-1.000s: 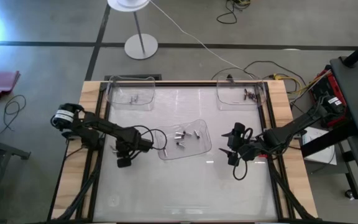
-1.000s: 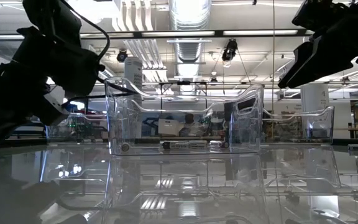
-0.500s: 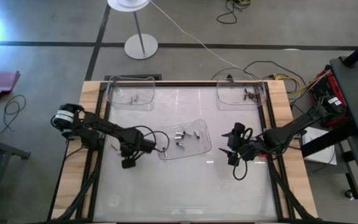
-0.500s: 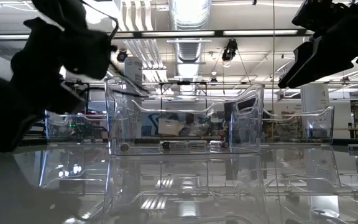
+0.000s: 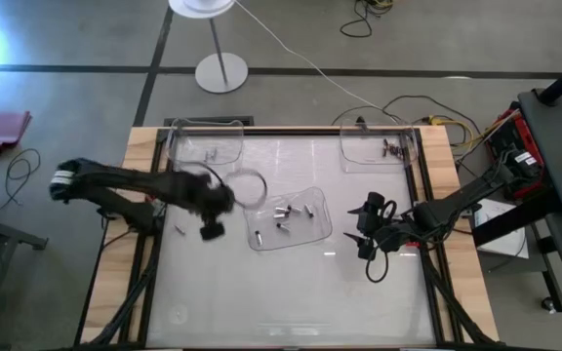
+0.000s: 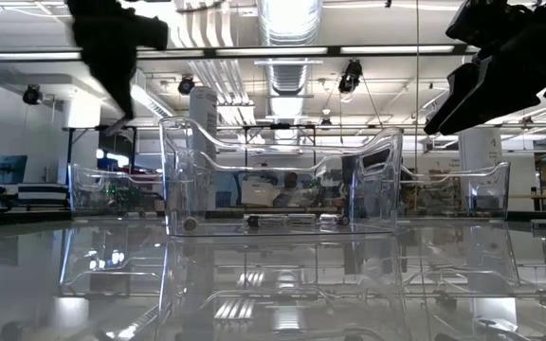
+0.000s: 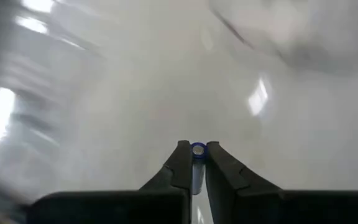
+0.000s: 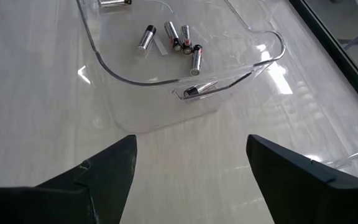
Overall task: Sort batteries
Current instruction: Put the white battery into the top left transparent bin
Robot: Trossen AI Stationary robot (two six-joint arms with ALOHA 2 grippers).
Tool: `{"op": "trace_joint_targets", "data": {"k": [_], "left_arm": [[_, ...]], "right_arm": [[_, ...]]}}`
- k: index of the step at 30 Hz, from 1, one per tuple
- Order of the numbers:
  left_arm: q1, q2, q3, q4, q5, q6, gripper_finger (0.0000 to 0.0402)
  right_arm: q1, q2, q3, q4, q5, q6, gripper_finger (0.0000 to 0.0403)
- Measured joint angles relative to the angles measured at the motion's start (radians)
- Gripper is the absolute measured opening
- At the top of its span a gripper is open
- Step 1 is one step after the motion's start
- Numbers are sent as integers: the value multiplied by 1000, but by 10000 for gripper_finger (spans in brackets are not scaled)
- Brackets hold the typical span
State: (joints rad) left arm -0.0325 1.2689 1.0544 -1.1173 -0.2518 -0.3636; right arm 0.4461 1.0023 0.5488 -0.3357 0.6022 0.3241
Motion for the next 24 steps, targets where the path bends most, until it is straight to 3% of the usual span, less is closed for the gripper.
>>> {"op": "trace_joint_targets", "data": {"k": [4,10,17,21,24], "left_arm": [[165,-109,33,74,-153,-22,6],[533,-106,47,107,-154,-49,6],[884,72,45,160,-36,-91,7],[971,195,62,260,84,-84,7],[990,291,122,296,103,-78,7]], "right_arm": [[0,0,0,2,0,-10,286],[0,0,-4,2,-1,5,275],[0,0,-34,0,-3,24,263],[1,0,-55,3,-5,24,258],[0,0,-65,4,-5,25,254]]}}
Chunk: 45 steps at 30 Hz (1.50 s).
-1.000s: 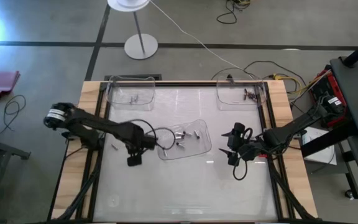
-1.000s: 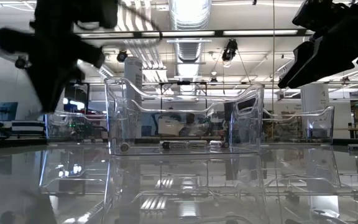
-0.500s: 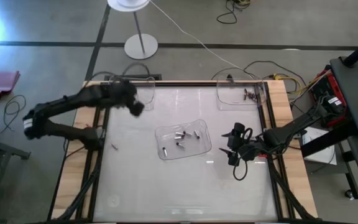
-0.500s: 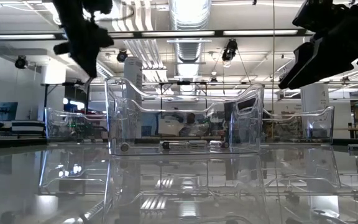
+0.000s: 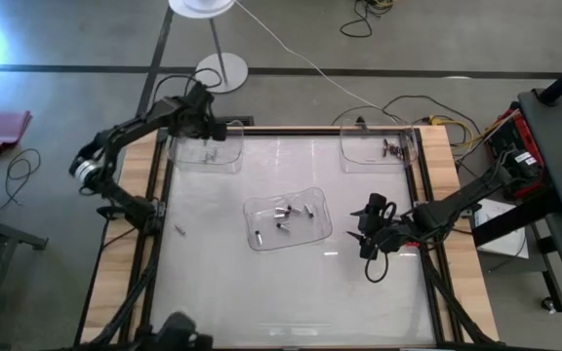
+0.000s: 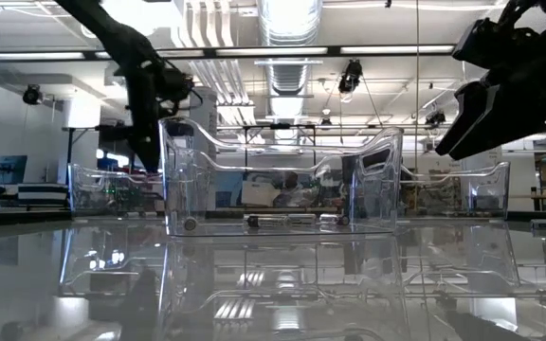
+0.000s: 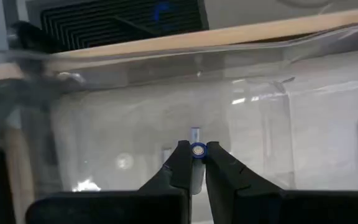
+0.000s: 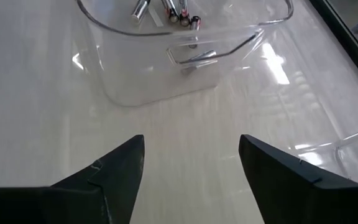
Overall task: Sort batteries
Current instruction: Put the white battery into the top left transparent bin
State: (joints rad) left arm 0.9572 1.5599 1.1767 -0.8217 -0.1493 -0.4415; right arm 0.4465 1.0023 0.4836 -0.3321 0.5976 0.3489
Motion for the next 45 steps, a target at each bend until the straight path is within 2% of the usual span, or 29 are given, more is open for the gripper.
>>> {"op": "trace_joint_targets", "data": {"k": [6,12,17,23,28,32,38,42,45], "left_arm": [[10,175,115,-87,9,6,7],[12,284,132,-97,46,-15,7],[23,341,114,-102,62,-16,7],[23,378,112,-96,60,-13,11],[23,378,112,-101,14,-10,40],[17,354,138,-155,-27,38,78],[-55,228,187,-257,-27,119,120],[-192,71,182,-279,-25,180,130],[-357,-59,147,-298,-24,223,131]], "right_arm": [[0,0,-10,-2,-6,19,249],[0,0,-18,-3,-19,31,255],[1,0,-34,-2,-102,66,264],[1,0,-59,0,-108,101,274],[1,0,-64,0,-108,112,282],[1,0,-64,0,-108,115,288],[0,0,-64,1,-108,116,297],[0,0,-64,8,-108,138,301],[0,0,-64,16,-108,152,302]]}}
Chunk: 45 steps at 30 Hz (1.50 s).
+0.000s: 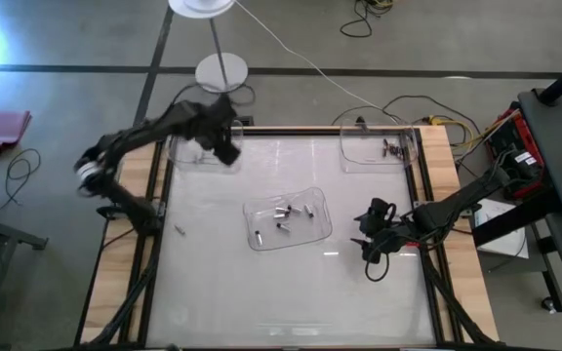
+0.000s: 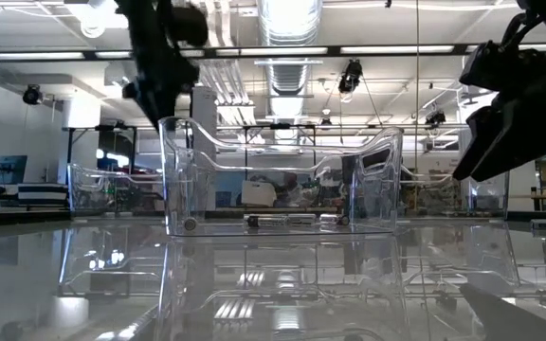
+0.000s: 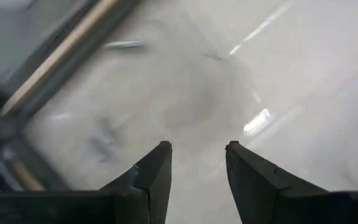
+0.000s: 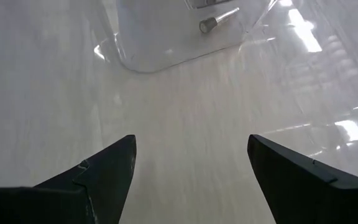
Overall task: Sort batteries
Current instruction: Put the white battery into the top left transparent bin
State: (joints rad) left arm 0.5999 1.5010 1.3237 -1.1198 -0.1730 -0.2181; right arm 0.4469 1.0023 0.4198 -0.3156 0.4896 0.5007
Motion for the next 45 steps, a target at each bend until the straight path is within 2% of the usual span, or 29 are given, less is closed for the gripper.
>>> {"op": "trace_joint_targets", "data": {"k": [4,9,13,18,25,30,35,45], "left_arm": [[-274,-149,-98,-2,0,-14,132],[-616,-259,-257,-3,2,-146,132],[-758,-281,-373,-16,4,-331,132],[-774,-263,-478,-42,36,-385,128],[-781,-155,-510,-133,53,-260,128],[-777,-58,-521,-152,110,-83,133],[-777,41,-537,-147,112,55,129],[-778,122,-545,-145,133,86,118]], "right_arm": [[0,0,0,24,4,-5,295],[-1,0,0,95,9,-58,286],[-1,0,0,184,9,-114,283],[-1,0,1,244,9,-145,289],[0,1,1,242,8,-120,301],[-2,1,1,243,8,-152,304],[-2,1,1,243,8,-153,295],[-2,2,-10,238,8,-154,279]]}}
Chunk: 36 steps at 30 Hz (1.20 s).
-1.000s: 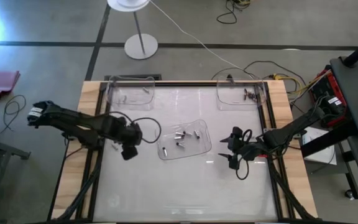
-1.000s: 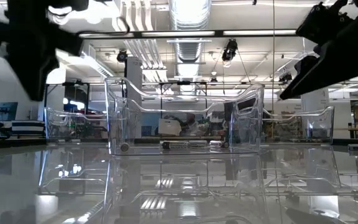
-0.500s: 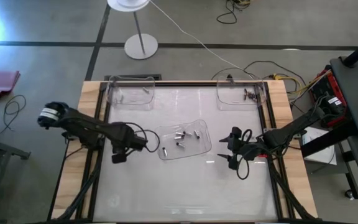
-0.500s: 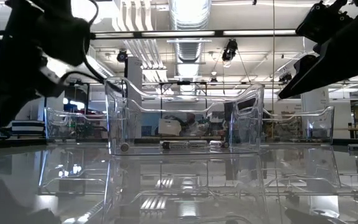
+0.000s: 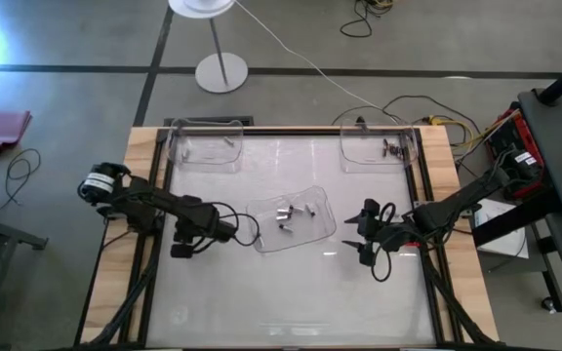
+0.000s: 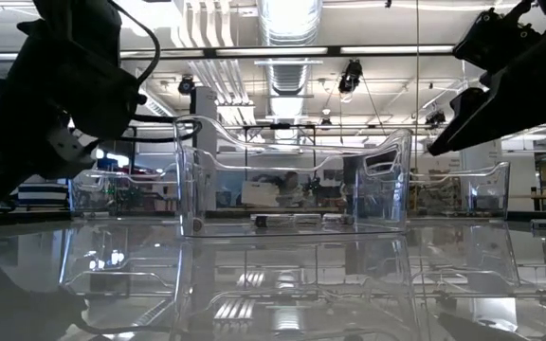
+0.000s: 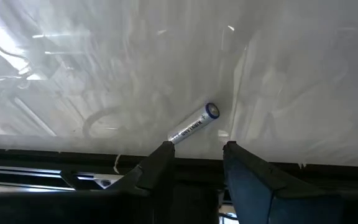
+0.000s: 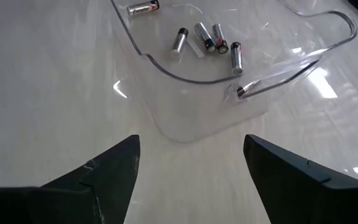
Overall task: Sort batteries
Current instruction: Put the white battery into the top left transparent bin
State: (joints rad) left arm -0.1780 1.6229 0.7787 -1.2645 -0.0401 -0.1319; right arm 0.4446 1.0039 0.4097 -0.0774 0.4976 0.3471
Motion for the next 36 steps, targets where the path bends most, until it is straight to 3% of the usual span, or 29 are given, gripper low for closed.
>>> {"op": "trace_joint_targets", "data": {"k": [10,18,25,36], "left_arm": [[-24,-147,-2,-97,0,-79,117],[-60,-223,-85,-6,-2,-42,117],[-61,-162,-85,3,-66,-64,117],[-88,-15,-85,20,-74,-64,115]], "right_arm": [[0,0,-4,-31,-1,19,285],[0,0,-7,-30,-2,19,298],[0,0,-9,-29,-1,6,302],[0,0,-28,-12,0,9,281]]}}
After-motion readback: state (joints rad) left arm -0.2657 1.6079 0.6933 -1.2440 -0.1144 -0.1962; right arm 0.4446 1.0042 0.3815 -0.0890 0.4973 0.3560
